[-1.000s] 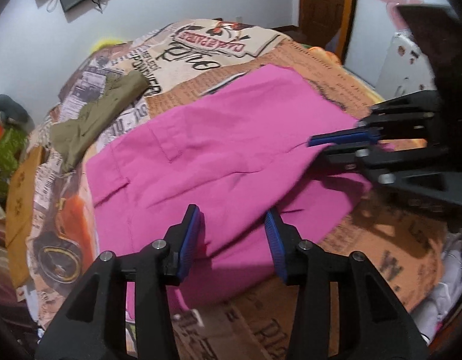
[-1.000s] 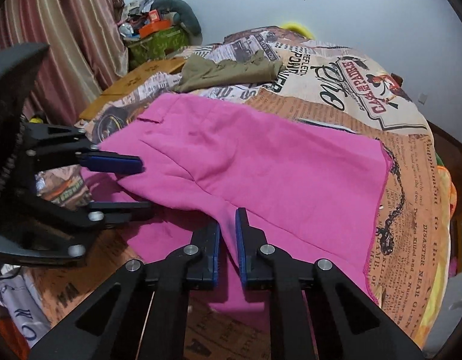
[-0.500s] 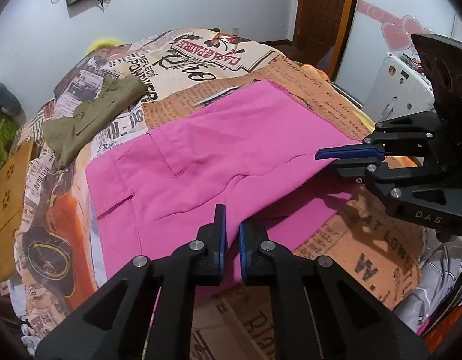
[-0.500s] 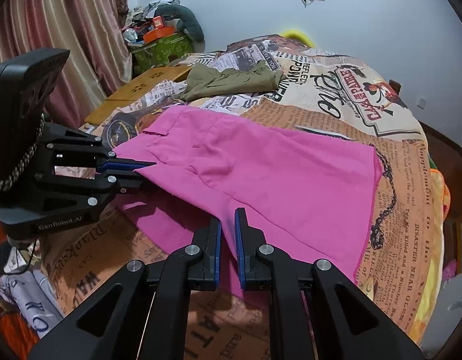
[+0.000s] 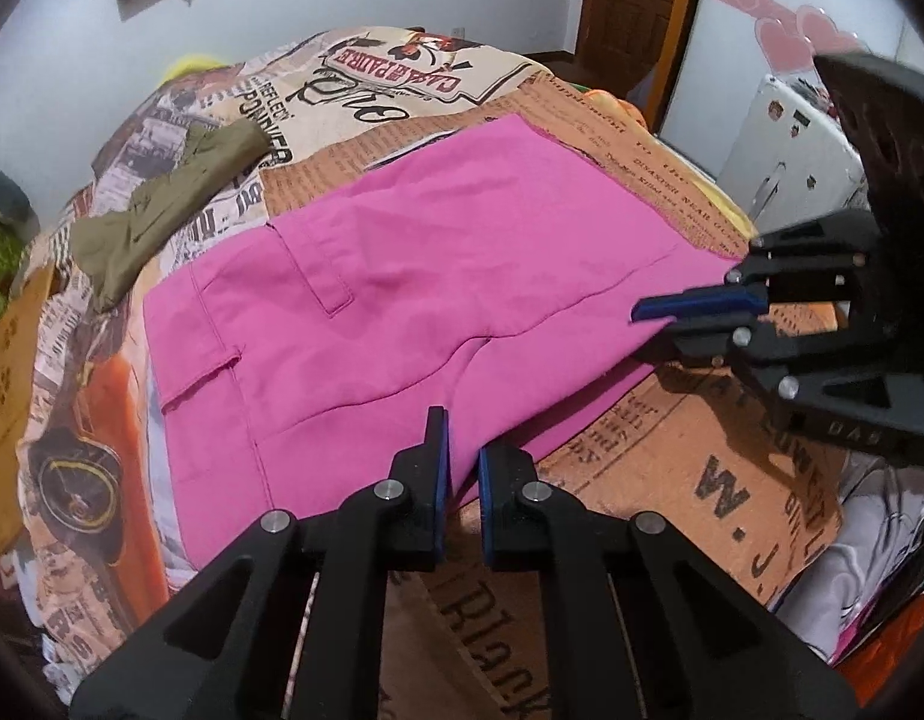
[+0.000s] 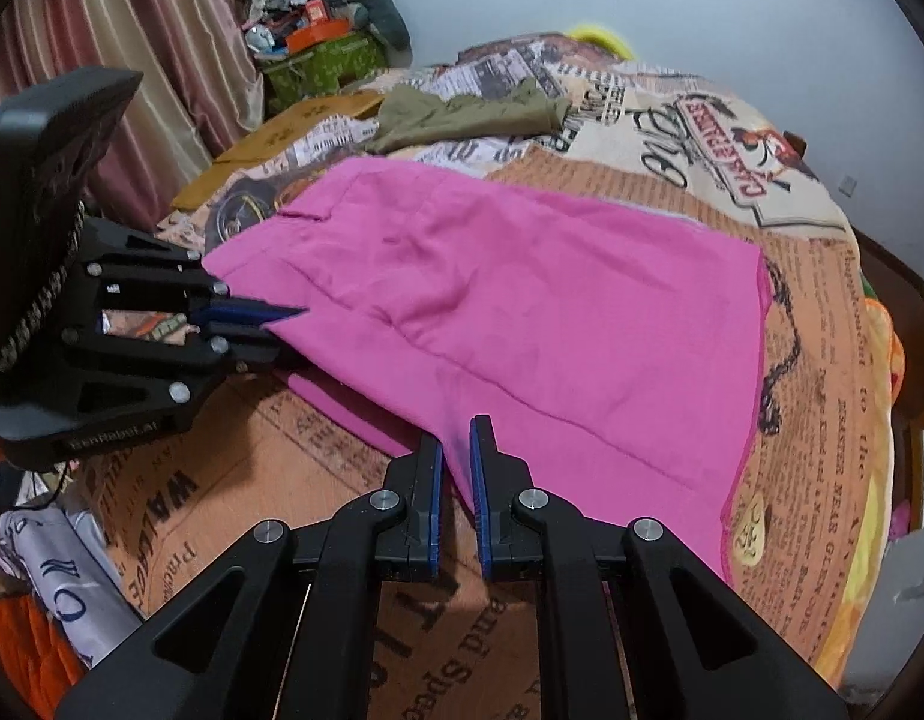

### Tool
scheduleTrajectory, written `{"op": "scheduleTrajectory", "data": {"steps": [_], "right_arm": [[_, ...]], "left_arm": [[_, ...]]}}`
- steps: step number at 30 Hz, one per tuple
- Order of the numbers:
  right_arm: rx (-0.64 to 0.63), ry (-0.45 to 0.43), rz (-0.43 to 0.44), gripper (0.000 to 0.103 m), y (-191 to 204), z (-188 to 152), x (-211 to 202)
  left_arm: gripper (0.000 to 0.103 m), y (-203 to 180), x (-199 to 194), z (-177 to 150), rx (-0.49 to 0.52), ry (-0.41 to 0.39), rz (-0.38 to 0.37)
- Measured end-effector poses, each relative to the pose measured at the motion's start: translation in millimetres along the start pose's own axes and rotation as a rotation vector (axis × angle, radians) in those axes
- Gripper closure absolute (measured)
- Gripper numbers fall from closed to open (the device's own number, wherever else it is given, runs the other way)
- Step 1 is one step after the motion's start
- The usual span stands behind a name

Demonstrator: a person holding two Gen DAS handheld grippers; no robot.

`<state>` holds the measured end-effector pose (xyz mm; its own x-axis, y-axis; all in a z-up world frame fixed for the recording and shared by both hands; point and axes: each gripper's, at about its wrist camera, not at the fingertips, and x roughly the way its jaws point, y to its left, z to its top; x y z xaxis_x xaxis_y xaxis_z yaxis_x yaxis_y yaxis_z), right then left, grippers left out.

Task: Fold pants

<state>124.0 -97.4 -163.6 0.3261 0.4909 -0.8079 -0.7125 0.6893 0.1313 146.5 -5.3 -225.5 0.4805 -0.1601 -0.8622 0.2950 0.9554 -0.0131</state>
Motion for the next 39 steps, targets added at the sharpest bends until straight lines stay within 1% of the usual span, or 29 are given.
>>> {"op": "scheduleTrajectory", "data": {"steps": [3, 5, 8, 10, 12, 14, 15, 17, 18, 19, 20, 22, 24, 26, 27, 28, 29, 31, 33, 34, 37, 39], "right_arm": [[-0.004, 0.021, -0.017, 0.090, 0.9, -0.2, -1.9], [-0.001, 0.022, -0.014, 0.089, 0.6, -0.1, -6.3], [0.012, 0.006, 0.006, 0.089, -1.7, 1.6, -17.8], [0.030, -0.013, 0.023, 0.089, -3.9, 3.8, -26.0], [0.043, -0.036, 0.035, 0.088, -4.8, 7.0, -33.2], [0.048, -0.075, 0.035, 0.088, -4.8, 11.4, -40.4], [0.055, -0.094, 0.033, 0.088, -4.7, 14.1, -42.0], [0.075, -0.112, 0.034, 0.080, -5.4, 18.7, -39.8], [0.086, -0.116, 0.030, 0.073, -6.0, 20.4, -38.1], [0.102, -0.122, 0.025, 0.069, -6.3, 22.2, -34.9], [0.114, -0.126, 0.031, 0.069, -6.5, 23.6, -30.8], [0.133, -0.116, 0.033, 0.069, -5.5, 25.3, -19.6], [0.150, -0.087, 0.031, 0.069, -4.9, 24.8, -5.8], [0.153, -0.038, 0.031, 0.069, -4.2, 20.3, 9.8], [0.151, -0.014, 0.027, 0.069, -4.7, 17.4, 15.2], [0.148, 0.021, 0.023, 0.069, -5.7, 13.0, 21.8], [0.142, 0.030, 0.022, 0.068, -6.9, 8.6, 23.6], [0.124, 0.016, 0.003, 0.065, -9.9, 2.9, 16.8], [0.117, 0.021, -0.030, 0.064, -16.0, -3.2, 11.1], [0.134, 0.021, -0.039, 0.064, -22.8, -8.1, 7.6], [0.190, 0.025, -0.058, 0.064, -41.8, -19.8, 1.2], [0.228, 0.028, -0.084, 0.064, -54.7, -28.2, -2.7]], "left_arm": [[0.092, 1.9, -3.5, -0.9, -0.011, 0.010, -0.014], [0.090, 3.5, -8.6, -2.7, -0.015, 0.015, -0.034], [0.082, 7.4, -20.5, -5.5, -0.022, 0.013, -0.076], [0.078, 10.1, -31.0, -6.4, -0.022, -0.001, -0.070], [0.077, 13.4, -43.0, -5.7, -0.019, -0.027, -0.052], [0.076, 20.4, -53.9, -1.8, -0.040, -0.059, -0.035], [0.073, 24.1, -56.6, 0.4, -0.053, -0.068, -0.030], [0.071, 34.7, -58.9, 6.7, -0.093, -0.086, -0.014], [0.071, 39.6, -57.5, 9.2, -0.112, -0.086, -0.010], [0.071, 45.5, -53.9, 11.3, -0.137, -0.079, -0.008], [0.071, 49.9, -50.0, 12.3, -0.160, -0.074, -0.010], [0.071, 59.6, -36.6, 12.4, -0.213, -0.046, -0.025], [0.071, 65.3, -23.3, 7.6, -0.246, -0.009, -0.038], [0.071, 67.2, -9.4, -1.6, -0.253, 0.033, -0.043], [0.071, 66.7, -6.9, -5.3, -0.245, 0.039, -0.041], [0.071, 65.4, -6.5, -10.0, -0.227, 0.033, -0.040], [0.071, 64.1, -8.0, -13.0, -0.214, 0.025, -0.032], [0.071, 63.3, -12.3, -18.1, -0.190, 0.022, -0.005], [0.071, 65.8, -14.4, -21.3, -0.184, 0.025, 0.033], [0.070, 69.1, -15.1, -24.0, -0.188, 0.026, 0.034], [0.068, 79.9, -18.7, -30.8, -0.239, 0.013, -0.006], [0.068, 81.8, -21.2, -32.4, -0.258, 0.005, -0.009]]}}
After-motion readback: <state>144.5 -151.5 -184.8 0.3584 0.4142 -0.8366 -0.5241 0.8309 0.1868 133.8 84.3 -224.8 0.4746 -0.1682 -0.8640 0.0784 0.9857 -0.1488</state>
